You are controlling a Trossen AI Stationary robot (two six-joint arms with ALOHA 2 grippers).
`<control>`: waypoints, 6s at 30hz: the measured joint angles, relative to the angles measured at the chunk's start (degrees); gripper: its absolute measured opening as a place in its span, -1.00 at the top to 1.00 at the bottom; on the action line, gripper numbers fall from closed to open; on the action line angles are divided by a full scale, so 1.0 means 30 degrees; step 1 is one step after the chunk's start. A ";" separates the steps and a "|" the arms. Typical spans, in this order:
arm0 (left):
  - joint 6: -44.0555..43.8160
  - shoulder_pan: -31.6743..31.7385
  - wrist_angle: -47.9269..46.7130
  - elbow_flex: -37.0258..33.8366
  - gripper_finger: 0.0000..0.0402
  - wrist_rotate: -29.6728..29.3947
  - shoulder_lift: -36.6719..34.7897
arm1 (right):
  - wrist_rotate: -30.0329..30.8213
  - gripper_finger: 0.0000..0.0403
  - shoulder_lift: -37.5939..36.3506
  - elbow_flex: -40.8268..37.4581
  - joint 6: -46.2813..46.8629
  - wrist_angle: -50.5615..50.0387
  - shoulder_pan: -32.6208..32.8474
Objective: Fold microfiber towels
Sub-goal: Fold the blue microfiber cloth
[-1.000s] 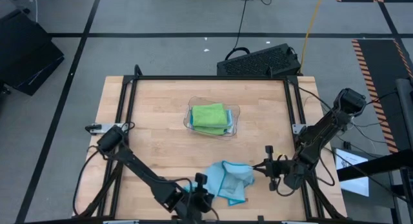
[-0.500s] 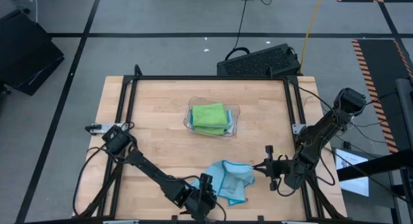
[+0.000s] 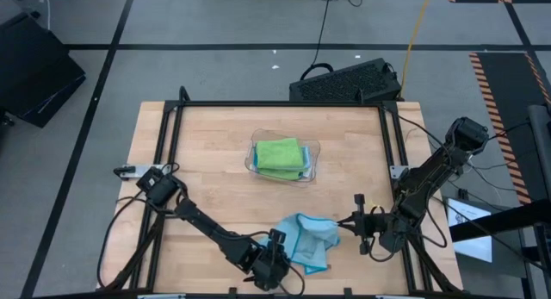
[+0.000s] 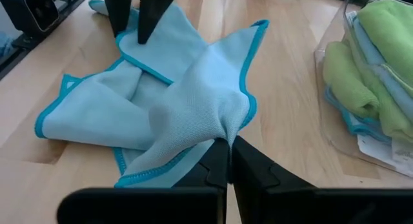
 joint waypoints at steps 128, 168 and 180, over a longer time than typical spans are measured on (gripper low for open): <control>-0.8424 -0.0570 -0.1454 -0.6490 0.97 -0.9530 -0.6761 | -1.1855 -0.06 -0.0168 -0.0012 0.9464 -0.0922 -0.2084; -0.7426 -0.0511 -0.0400 -0.6482 0.96 -0.9442 -0.6771 | -1.0436 -0.13 0.3332 -0.1065 1.6933 0.1137 -0.3800; -0.7455 -0.0519 -0.0397 -0.6482 0.95 -0.9420 -0.6773 | -0.8937 0.56 0.5657 -0.0726 1.5997 0.1174 -0.3666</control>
